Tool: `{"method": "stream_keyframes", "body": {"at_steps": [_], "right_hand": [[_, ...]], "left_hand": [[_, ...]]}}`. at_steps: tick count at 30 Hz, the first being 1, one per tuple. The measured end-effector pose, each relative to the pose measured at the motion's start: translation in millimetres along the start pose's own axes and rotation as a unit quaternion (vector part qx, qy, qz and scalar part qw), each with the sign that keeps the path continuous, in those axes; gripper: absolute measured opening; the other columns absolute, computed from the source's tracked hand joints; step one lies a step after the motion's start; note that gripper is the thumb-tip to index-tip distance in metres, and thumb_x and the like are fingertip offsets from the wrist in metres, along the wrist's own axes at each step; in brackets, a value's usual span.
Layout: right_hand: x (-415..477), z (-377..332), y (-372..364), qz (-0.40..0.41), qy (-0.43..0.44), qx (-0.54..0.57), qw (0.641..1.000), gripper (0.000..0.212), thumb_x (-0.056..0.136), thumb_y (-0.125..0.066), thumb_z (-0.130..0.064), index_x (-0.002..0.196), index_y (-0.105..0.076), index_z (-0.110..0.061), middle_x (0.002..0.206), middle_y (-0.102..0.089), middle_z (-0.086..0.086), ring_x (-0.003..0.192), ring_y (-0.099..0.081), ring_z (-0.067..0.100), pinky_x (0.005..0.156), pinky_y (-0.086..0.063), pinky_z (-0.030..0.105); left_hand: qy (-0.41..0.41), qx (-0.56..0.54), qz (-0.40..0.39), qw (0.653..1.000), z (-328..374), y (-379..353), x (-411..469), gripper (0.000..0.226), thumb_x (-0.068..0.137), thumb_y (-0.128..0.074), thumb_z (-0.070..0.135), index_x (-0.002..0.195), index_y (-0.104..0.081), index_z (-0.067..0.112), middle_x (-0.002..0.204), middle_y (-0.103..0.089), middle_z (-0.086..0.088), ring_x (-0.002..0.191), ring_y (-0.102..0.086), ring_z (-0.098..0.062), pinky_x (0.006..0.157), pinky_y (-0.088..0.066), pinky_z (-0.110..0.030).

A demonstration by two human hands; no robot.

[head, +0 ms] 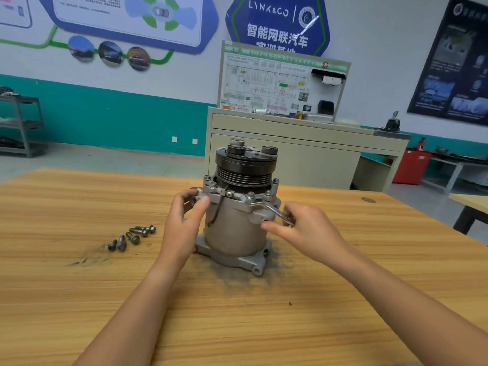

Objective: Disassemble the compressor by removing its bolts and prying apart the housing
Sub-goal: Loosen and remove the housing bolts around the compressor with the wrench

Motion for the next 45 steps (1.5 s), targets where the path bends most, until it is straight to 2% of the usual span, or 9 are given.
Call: {"method": "stream_keyframes", "body": {"at_steps": [5, 9, 12, 15, 20, 26, 30, 38, 45], "right_hand": [[9, 46, 21, 0.029, -0.105, 0.005, 0.994, 0.042, 0.079, -0.063, -0.051, 0.070, -0.052, -0.011, 0.062, -0.047, -0.002, 0.063, -0.046, 0.017, 0.054, -0.031, 0.031], [1, 53, 45, 0.015, -0.107, 0.030, 0.994, 0.030, 0.085, -0.057, -0.044, 0.081, -0.065, -0.015, 0.070, -0.059, 0.000, 0.066, -0.052, 0.013, 0.057, -0.040, 0.030], [-4, 38, 54, -0.014, -0.074, -0.007, 0.997, 0.017, 0.092, -0.050, -0.026, 0.094, -0.065, -0.019, 0.067, -0.054, -0.009, 0.060, -0.047, 0.005, 0.049, -0.032, 0.021], [-2, 18, 60, -0.016, -0.030, -0.107, 0.994, 0.021, 0.095, -0.042, -0.020, 0.088, -0.060, -0.013, 0.066, -0.053, -0.003, 0.062, -0.051, 0.014, 0.049, -0.037, 0.027], [6, 6, 59, -0.017, -0.015, -0.246, 0.969, 0.024, 0.096, -0.037, -0.016, 0.109, -0.057, -0.018, 0.077, -0.054, 0.001, 0.070, -0.050, 0.021, 0.052, -0.035, 0.027], [8, -3, 46, -0.057, -0.002, -0.347, 0.936, 0.027, 0.091, -0.040, -0.005, 0.114, -0.053, -0.015, 0.064, -0.037, -0.001, 0.058, -0.041, 0.016, 0.050, -0.032, 0.027], [7, -23, 42, -0.090, 0.047, -0.419, 0.902, 0.025, 0.088, -0.044, 0.001, 0.110, -0.051, -0.010, 0.059, -0.030, -0.001, 0.048, -0.029, 0.013, 0.043, -0.028, 0.024], [11, -26, 42, -0.109, 0.066, -0.424, 0.896, 0.011, 0.093, -0.039, -0.015, 0.096, -0.050, -0.013, 0.060, -0.037, -0.002, 0.049, -0.035, 0.012, 0.044, -0.034, 0.024], [37, 8, 40, -0.063, 0.084, -0.446, 0.889, 0.019, 0.090, -0.044, 0.000, 0.106, -0.048, -0.008, 0.061, -0.038, -0.002, 0.050, -0.037, 0.014, 0.044, -0.028, 0.024]], "left_hand": [[-0.063, 0.002, 0.065, 0.996, 23, 3, -13, 0.016, 0.090, -0.054, 0.029, 0.079, -0.056, 0.016, 0.078, -0.060, 0.001, 0.070, -0.053, -0.001, 0.062, -0.040, -0.008], [-0.070, 0.016, 0.078, 0.994, 27, 2, -14, 0.017, 0.091, -0.056, 0.016, 0.074, -0.056, 0.015, 0.070, -0.059, -0.001, 0.061, -0.051, 0.003, 0.058, -0.040, -0.008], [-0.061, 0.021, 0.080, 0.995, 27, 2, -15, 0.017, 0.090, -0.058, 0.014, 0.074, -0.056, 0.016, 0.070, -0.058, 0.001, 0.059, -0.052, 0.006, 0.057, -0.040, -0.006], [-0.042, 0.035, 0.077, 0.996, 23, -3, -17, 0.013, 0.088, -0.061, 0.015, 0.078, -0.056, 0.022, 0.077, -0.061, 0.004, 0.068, -0.056, 0.003, 0.061, -0.043, -0.010], [-0.018, 0.049, 0.076, 0.996, 17, -8, -22, 0.011, 0.087, -0.061, 0.022, 0.093, -0.054, 0.027, 0.094, -0.058, 0.013, 0.083, -0.054, 0.002, 0.066, -0.046, -0.029], [-0.021, 0.083, 0.086, 0.993, 14, -7, -20, 0.022, 0.086, -0.060, 0.027, 0.106, -0.050, 0.026, 0.110, -0.050, 0.009, 0.093, -0.047, 0.011, 0.073, -0.039, -0.012], [0.023, 0.056, 0.071, 0.996, 3, -9, -18, 0.040, 0.086, -0.059, 0.034, 0.122, -0.045, 0.027, 0.123, -0.045, 0.012, 0.107, -0.046, -0.002, 0.079, -0.042, -0.019], [0.070, 0.021, 0.010, 0.997, -8, -23, -18, 0.045, 0.094, -0.048, 0.037, 0.137, -0.041, 0.025, 0.091, -0.043, 0.030, 0.069, -0.041, 0.036, 0.051, -0.035, 0.005], [0.076, 0.022, 0.012, 0.997, -12, -22, -15, 0.044, 0.093, -0.048, 0.038, 0.135, -0.045, 0.026, 0.095, -0.045, 0.031, 0.077, -0.047, 0.025, 0.055, -0.035, 0.005]]}}
Point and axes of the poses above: each hand's wrist, its own x-axis towards the middle knuckle, its own y-axis out of the back of the hand, z = x × y, the point moved 8 cm from there along x, towards the middle knuckle
